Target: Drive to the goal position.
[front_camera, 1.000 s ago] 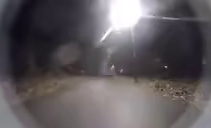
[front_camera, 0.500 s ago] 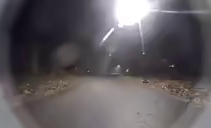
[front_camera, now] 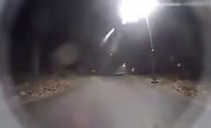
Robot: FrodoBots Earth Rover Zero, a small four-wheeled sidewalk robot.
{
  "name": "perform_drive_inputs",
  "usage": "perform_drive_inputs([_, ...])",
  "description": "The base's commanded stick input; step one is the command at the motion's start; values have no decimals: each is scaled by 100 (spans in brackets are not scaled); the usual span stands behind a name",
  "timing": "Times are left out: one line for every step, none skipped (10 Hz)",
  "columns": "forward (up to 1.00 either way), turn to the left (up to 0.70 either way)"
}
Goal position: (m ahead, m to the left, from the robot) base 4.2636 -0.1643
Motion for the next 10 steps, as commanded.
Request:
perform_drive_inputs([100,3])
perform_drive_inputs([100,0])
perform_drive_inputs([100,-3])
perform_drive_inputs([100,-6])
perform_drive_inputs([100,-10])
perform_drive_inputs([100,-10])
perform_drive_inputs([100,-10])
perform_drive_inputs([100,-10])
perform_drive_inputs([100,-10])
perform_drive_inputs([100,-10])
